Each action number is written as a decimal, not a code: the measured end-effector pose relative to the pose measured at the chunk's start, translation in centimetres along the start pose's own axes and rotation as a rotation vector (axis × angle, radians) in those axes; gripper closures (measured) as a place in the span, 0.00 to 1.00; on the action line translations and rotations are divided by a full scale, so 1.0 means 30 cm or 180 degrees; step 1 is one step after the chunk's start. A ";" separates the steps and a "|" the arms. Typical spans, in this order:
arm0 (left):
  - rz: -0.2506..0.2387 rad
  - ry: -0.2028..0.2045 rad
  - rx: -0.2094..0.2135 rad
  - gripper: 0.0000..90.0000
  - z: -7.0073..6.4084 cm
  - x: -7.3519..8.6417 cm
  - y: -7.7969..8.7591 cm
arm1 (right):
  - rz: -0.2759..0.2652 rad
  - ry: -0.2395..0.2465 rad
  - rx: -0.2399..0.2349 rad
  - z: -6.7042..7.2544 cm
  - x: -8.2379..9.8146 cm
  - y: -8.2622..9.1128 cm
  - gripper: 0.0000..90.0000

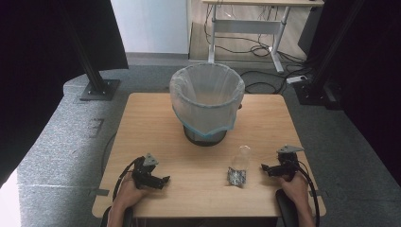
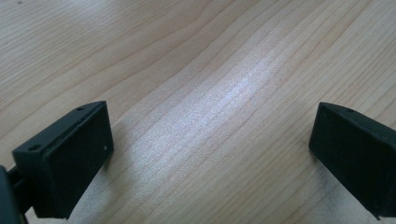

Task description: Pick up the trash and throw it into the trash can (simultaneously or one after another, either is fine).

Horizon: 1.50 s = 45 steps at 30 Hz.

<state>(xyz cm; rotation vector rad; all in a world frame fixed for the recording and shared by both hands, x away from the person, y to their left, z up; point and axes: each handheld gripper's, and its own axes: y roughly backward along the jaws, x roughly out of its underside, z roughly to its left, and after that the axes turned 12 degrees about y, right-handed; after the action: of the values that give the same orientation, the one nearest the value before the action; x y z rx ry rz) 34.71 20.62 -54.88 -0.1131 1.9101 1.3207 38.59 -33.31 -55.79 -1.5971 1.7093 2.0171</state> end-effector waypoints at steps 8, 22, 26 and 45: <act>0.0002 0.0000 -0.0004 0.00 0.000 0.000 0.000 | 0.0000 0.0000 0.0000 0.000 0.000 0.000 0.00; -0.0007 0.0016 -0.0014 0.00 -0.002 -0.002 -0.003 | 0.0007 0.0018 0.0022 0.002 -0.001 0.002 0.00; -0.0006 0.0015 -0.0015 0.00 -0.002 -0.002 -0.002 | 0.0035 0.0080 0.0078 0.008 -0.006 0.007 0.00; -0.0007 0.0018 -0.0015 0.00 -0.002 -0.002 -0.003 | -0.0068 0.0113 -0.0096 0.044 -0.064 0.068 0.00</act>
<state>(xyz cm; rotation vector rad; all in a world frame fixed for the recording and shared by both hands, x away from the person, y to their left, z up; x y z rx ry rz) 34.76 20.52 -54.89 -0.1212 1.9112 1.3248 37.40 -32.08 -53.21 -1.6628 1.6738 2.0265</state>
